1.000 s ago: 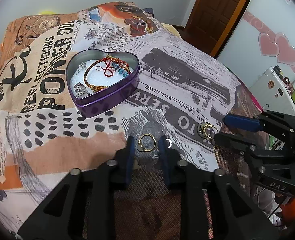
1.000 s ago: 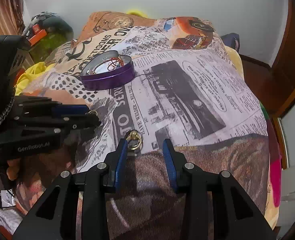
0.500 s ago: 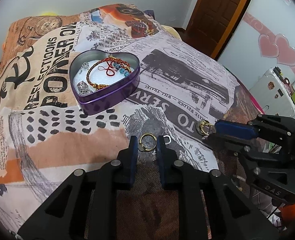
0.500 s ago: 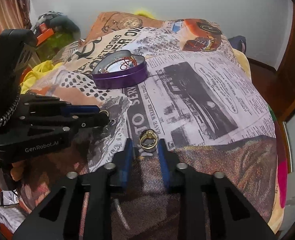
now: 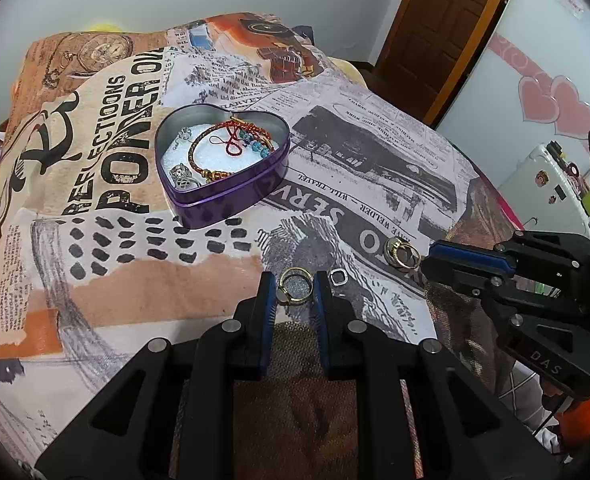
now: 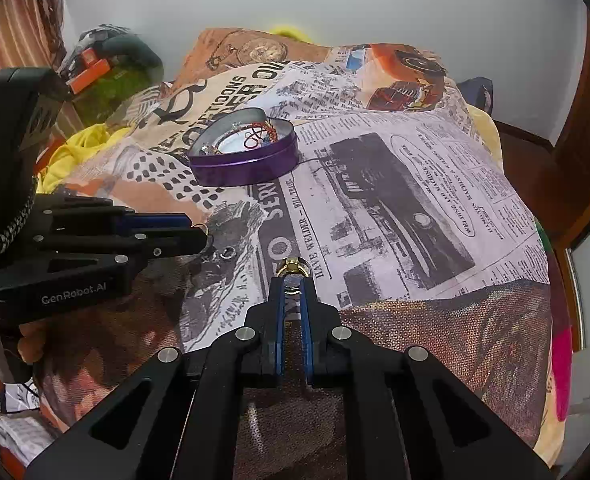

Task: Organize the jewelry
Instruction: 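Close the right gripper on a gold ring while the left grasps another gold ring, then carry both gold rings over the heart tin and open both grippers to drop them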

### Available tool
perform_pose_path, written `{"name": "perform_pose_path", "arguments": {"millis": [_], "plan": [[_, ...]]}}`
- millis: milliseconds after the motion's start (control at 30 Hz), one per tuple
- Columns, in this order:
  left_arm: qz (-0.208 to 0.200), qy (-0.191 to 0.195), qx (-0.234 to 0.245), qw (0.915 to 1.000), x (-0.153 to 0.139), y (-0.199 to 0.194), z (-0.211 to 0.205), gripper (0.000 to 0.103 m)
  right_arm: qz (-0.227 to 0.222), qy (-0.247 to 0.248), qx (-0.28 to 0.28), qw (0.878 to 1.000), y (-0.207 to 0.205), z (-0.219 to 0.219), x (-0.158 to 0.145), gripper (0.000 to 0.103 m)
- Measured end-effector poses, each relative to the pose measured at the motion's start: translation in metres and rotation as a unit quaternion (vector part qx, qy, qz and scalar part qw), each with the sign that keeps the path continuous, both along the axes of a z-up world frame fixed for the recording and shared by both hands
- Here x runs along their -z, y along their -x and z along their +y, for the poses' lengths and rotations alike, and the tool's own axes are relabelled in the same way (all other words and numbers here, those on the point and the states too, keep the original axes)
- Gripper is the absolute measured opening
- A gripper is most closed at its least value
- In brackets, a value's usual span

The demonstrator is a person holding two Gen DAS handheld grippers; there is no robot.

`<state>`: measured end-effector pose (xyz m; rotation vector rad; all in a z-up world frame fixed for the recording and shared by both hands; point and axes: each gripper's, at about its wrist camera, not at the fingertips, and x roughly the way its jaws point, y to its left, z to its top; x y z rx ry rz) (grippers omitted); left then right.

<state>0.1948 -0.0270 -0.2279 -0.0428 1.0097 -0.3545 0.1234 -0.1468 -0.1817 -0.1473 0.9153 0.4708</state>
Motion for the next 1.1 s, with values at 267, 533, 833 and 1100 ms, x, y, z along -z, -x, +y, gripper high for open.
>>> {"name": "perform_pose_path", "arguments": {"millis": [267, 533, 833, 1100], "plan": [[-0.001, 0.000, -0.004, 1.0000, 0.000, 0.003, 0.003, 0.018, 0.007, 0.010, 0.006, 1.000, -0.007, 0.008, 0.006, 0.022], [0.000, 0.001, -0.014, 0.9999, -0.001, 0.004, 0.012, 0.018, -0.002, 0.021, 0.008, 1.000, -0.010, 0.014, 0.009, 0.017], [-0.007, 0.005, -0.016, 0.9998, -0.010, 0.006, 0.013, 0.007, -0.021, 0.010, 0.014, 1.000, -0.005, 0.010, -0.006, 0.017], [-0.023, 0.006, -0.022, 0.9995, -0.022, 0.011, 0.018, 0.007, -0.048, -0.004, 0.011, 0.999, -0.001, 0.013, -0.027, 0.017]]}}
